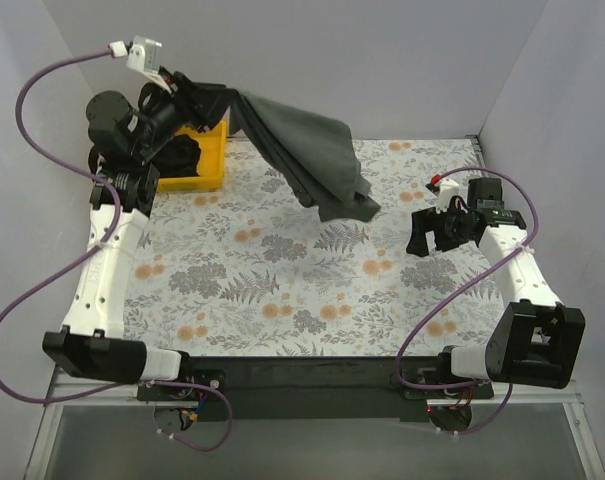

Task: Fold and stack the t-shirts
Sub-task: Move the tshirt to the center of the board, then flatten the tshirt out

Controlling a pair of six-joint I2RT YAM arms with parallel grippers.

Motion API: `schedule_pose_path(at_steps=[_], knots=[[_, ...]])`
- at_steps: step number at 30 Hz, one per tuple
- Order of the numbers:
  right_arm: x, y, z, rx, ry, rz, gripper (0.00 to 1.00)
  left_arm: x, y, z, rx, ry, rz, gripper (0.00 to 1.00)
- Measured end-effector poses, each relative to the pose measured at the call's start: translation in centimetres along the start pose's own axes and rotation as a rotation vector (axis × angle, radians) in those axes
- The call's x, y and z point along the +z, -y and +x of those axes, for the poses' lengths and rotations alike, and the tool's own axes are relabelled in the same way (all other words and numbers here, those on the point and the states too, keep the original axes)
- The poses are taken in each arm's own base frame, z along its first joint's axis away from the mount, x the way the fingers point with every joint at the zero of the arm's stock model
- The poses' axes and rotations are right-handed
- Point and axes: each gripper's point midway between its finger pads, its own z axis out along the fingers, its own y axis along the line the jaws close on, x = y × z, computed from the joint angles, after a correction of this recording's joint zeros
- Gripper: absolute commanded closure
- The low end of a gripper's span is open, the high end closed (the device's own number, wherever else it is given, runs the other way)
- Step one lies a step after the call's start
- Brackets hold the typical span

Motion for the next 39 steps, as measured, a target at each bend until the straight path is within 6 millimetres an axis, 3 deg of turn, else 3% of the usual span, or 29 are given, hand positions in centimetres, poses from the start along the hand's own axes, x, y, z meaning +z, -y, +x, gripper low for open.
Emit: schedule_pose_path(at_steps=[2, 4, 8, 10, 13, 18, 23, 27, 31, 34, 39], knots=[[-0.3, -0.1, -0.5, -0.013, 0.008, -0.004, 0.02, -2.2, -1.1, 2.5, -0.013, -0.045, -0.067, 0.35], [-0.8, -0.2, -0.8, -0.032, 0.013, -0.005, 0.02, -4.6, -3.3, 5.5, -0.015, -0.105, -0.177, 0.32], [-1.9, -0.5, -1.2, -0.097, 0.023, 0.002, 0.02, -10.9, -11.0, 13.3, -0.028, -0.296, -0.437, 0.32], [-2.4, -0.7, -0.8, -0.128, 0.012, 0.002, 0.02, -14.1, -13.9, 17.6, -0.048, -0.436, -0.510, 0.14], [-2.6, -0.9, 0.3, -0.157, -0.031, -0.013, 0.02, -16.2, -13.8, 22.8, -0.094, -0.628, -0.446, 0.14], [-2.0, -1.2, 3.1, -0.158, -0.154, -0.079, 0.03, -15.5, -7.8, 29.6, -0.042, -0.880, -0.137, 0.15], [0.0, -1.5, 5.3, -0.083, -0.268, -0.158, 0.12, -14.5, -4.4, 35.5, -0.012, -1.025, 0.028, 0.22], [2.2, -2.5, 6.0, -0.044, -0.351, -0.214, 0.17, -12.9, -5.0, 40.6, -0.021, -1.145, 0.048, 0.35], [4.7, -4.0, 4.4, -0.081, -0.381, -0.243, 0.24, -11.5, -7.1, 44.8, -0.046, -1.229, 0.003, 0.39], [6.9, -4.4, 2.5, -0.115, -0.373, -0.249, 0.27, -11.0, -8.9, 46.2, -0.042, -1.258, -0.059, 0.39], [9.7, -3.8, 1.5, -0.115, -0.395, -0.236, 0.33, -9.3, -10.9, 46.8, -0.020, -1.244, -0.123, 0.39]])
